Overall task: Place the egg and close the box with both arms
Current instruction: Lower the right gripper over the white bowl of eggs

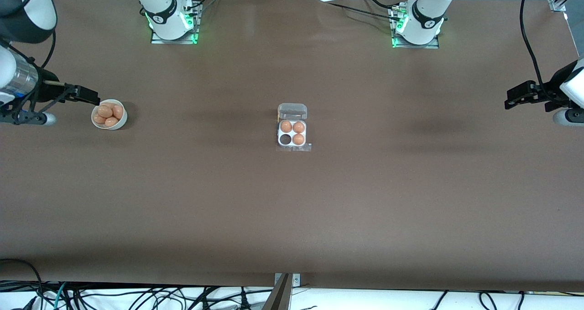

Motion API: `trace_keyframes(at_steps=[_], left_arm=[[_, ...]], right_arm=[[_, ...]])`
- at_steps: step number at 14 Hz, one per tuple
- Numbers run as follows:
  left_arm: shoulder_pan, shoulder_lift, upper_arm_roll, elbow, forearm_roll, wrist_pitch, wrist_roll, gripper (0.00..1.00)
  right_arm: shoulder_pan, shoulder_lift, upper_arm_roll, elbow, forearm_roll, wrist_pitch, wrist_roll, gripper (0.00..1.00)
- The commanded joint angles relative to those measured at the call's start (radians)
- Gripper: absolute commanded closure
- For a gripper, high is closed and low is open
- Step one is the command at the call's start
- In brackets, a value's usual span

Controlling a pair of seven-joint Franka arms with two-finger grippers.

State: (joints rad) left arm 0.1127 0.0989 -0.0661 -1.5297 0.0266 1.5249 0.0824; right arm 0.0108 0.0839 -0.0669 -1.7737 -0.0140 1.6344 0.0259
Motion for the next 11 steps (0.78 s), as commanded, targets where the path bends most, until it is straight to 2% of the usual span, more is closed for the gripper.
trace_keyframes(at_steps=[1, 3, 5, 7, 11], left_arm=[[0.005, -0.001, -0.006, 0.02, 0.015, -0.017, 0.014, 0.0], [0.005, 0.001, -0.008, 0.017, 0.013, -0.017, 0.014, 0.0], [0.004, 0.004, -0.008, 0.013, 0.013, -0.017, 0.013, 0.0], [0.004, 0.005, -0.008, 0.013, 0.013, -0.017, 0.016, 0.0], [0.004, 0.005, -0.008, 0.007, 0.013, -0.017, 0.016, 0.0]], right_arm=[[-0.015, 0.056, -0.017, -0.019, -0.032, -0.001, -0.011, 0.0], [-0.017, 0.068, -0.024, -0.087, -0.096, 0.077, -0.014, 0.0], [-0.017, 0.062, -0.03, -0.176, -0.122, 0.169, -0.015, 0.0], [-0.017, 0.053, -0.036, -0.274, -0.138, 0.295, -0.015, 0.0], [-0.018, 0.011, -0.093, -0.472, -0.142, 0.534, -0.044, 0.0]])
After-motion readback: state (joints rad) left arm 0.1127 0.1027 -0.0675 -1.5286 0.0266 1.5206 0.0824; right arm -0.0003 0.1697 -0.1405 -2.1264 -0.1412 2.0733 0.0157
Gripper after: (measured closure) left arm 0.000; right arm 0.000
